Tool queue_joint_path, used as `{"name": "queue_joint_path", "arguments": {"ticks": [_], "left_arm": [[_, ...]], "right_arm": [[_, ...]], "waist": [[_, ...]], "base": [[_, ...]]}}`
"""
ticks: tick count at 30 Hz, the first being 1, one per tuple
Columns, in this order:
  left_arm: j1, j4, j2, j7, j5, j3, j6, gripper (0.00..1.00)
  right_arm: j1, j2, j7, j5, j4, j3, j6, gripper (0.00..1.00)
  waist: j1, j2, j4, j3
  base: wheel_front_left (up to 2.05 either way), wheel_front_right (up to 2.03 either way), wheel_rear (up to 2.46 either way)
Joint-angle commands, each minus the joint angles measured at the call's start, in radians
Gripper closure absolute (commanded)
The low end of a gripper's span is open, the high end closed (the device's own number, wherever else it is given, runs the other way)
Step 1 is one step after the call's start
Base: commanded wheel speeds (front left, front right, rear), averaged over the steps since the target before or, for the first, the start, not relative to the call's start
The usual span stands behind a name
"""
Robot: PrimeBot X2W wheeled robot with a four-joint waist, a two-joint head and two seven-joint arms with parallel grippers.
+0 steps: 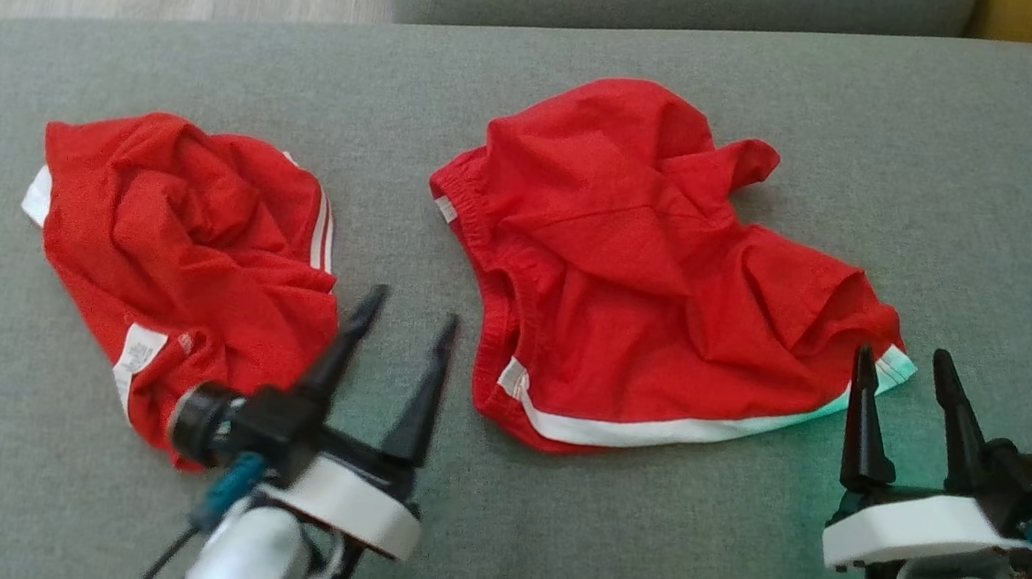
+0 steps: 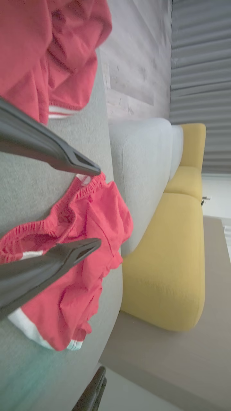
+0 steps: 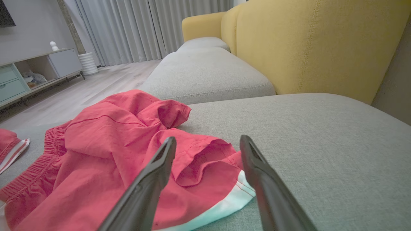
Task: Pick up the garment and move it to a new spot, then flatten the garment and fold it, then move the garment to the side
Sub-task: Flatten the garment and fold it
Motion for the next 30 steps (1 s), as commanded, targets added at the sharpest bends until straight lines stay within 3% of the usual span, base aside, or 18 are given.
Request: {"name": "queue_joint_path", "arguments": {"ticks": [1,4,10,25,28,30], "left_arm": [[-0.054,-0.012,0.002,-0.009,0.012,-0.007,-0.017,0.0],[-0.074,0.034,0.001,0.025,0.012,-0.077,-0.046,0.0],[-0.106,0.098,0.002,0.091,0.004,-0.133,-0.061,0.0],[-0.193,0.206,0.014,0.22,0.0,-0.152,-0.046,0.0],[-0.194,0.199,0.017,0.218,-0.004,-0.153,-0.046,0.08],[-0.194,0.192,0.018,0.215,-0.006,-0.154,-0.044,0.01]], "right_arm": [[-0.032,-0.001,-0.013,0.011,-0.037,0.019,-0.001,0.0],[-0.033,-0.001,-0.013,0.017,-0.037,0.027,-0.001,0.0],[-0.037,-0.001,-0.014,0.034,-0.034,0.036,-0.001,0.0],[-0.052,-0.001,-0.014,0.057,-0.034,0.04,-0.001,0.0],[-0.05,-0.001,-0.014,0.058,-0.029,0.033,-0.001,0.0],[-0.048,-0.001,-0.014,0.057,-0.021,0.027,-0.001,0.0]], "waist": [[-0.0001,-0.0001,-0.001,0.006],[-0.0001,-0.0001,-0.012,0.014],[-0.0001,-0.0001,-0.039,0.03],[-0.0001,-0.0001,-0.099,0.068],[-0.0001,-0.0001,-0.097,0.063],[-0.0001,-0.0001,-0.093,0.058]], "base": [[0.0,0.0,0.0],[0.0,0.0,0.0],[0.0,0.0,0.0],[0.0,0.0,0.0],[0.0,0.0,0.0],[0.0,0.0,0.0]]}}
